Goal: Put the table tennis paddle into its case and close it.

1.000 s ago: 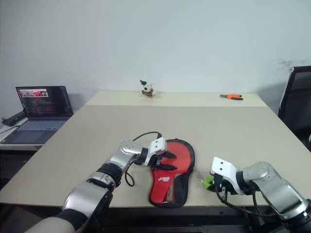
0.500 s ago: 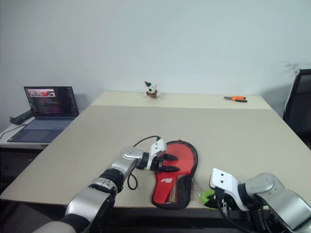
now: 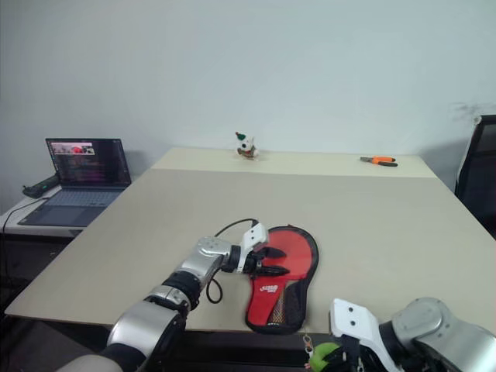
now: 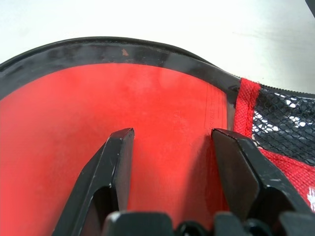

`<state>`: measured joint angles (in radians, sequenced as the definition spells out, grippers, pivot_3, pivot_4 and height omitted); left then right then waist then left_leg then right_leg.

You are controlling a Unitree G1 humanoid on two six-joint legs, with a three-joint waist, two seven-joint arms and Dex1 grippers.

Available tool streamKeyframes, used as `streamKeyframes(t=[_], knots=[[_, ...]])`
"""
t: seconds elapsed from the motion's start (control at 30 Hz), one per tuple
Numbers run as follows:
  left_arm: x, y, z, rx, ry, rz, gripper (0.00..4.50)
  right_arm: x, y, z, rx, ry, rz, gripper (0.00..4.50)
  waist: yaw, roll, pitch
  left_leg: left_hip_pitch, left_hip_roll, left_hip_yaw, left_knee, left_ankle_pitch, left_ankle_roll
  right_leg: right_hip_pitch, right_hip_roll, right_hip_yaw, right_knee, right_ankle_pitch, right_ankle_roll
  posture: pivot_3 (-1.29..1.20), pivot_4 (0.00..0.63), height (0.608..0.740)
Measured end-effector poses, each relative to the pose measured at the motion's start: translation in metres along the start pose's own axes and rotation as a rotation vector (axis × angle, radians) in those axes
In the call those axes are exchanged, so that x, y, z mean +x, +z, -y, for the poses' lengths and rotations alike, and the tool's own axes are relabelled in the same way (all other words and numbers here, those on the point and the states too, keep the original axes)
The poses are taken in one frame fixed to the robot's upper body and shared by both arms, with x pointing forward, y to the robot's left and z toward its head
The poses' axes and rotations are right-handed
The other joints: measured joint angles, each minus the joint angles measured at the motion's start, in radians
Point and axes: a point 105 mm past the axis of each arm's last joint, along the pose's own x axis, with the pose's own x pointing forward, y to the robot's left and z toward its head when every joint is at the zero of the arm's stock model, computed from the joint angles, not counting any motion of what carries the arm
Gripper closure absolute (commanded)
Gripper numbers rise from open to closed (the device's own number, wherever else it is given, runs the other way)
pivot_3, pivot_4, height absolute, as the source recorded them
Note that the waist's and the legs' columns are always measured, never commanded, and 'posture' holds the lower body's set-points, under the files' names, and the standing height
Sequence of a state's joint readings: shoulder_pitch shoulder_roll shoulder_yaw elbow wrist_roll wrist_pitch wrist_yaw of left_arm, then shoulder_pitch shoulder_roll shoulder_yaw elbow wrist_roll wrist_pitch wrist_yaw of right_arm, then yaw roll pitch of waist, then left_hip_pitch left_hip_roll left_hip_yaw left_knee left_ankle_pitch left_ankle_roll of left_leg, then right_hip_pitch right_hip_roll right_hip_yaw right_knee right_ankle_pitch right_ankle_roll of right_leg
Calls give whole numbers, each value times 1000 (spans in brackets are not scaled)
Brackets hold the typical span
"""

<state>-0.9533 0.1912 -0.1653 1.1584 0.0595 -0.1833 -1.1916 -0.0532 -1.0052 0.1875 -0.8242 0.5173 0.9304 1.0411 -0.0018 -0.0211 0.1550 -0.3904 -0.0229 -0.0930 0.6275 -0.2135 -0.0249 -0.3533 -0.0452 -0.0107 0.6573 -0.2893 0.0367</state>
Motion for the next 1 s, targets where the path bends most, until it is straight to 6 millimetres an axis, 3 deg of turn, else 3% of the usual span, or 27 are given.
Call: streamKeyframes(t=[0.23, 0.33, 0.53, 0.67, 0.83, 1.0], knots=[[1, 1, 0, 1, -1, -4, 1789, 11, 10, 4, -7, -18, 40, 4453, 0, 0, 0, 0, 0, -1, 0, 0, 0, 0, -1, -1, 0, 0, 0, 0, 150, 740], [1, 1, 0, 0, -1, -5, 1789, 12, 16, 9, -19, -47, 53, 3778, 0, 0, 0, 0, -1, -2, 0, 0, 0, 0, -1, -1, 0, 0, 0, 0, 150, 740], [2, 1, 0, 2, 2, -2, 1789, 0, 27, 24, -29, -89, 63, 1726, 0, 0, 0, 0, -1, -3, 0, 0, 0, 0, -2, -1, -1, 0, 0, 0, 150, 740], [0, 0, -1, -6, 15, 10, 1789, -17, 36, 45, -14, -145, 99, 1726, 0, 0, 1, 0, -1, -3, 0, 0, 0, 0, -2, -1, -1, 0, 0, 0, 150, 740], [-9, -1, -3, -8, 56, 63, 1789, -48, 59, 104, -29, -350, 237, 1726, -6, 0, 3, -1, 0, -3, -2, 0, 0, -1, -2, 0, -1, -1, -1, 0, 150, 740], [-40, -3, -5, -1, 119, 125, 1789, -54, 57, 145, 18, -439, 369, 1726, -17, 1, 7, -14, -1, 0, -4, 0, 0, -19, 0, 1, 7, 2, -7, 0, 150, 740]])
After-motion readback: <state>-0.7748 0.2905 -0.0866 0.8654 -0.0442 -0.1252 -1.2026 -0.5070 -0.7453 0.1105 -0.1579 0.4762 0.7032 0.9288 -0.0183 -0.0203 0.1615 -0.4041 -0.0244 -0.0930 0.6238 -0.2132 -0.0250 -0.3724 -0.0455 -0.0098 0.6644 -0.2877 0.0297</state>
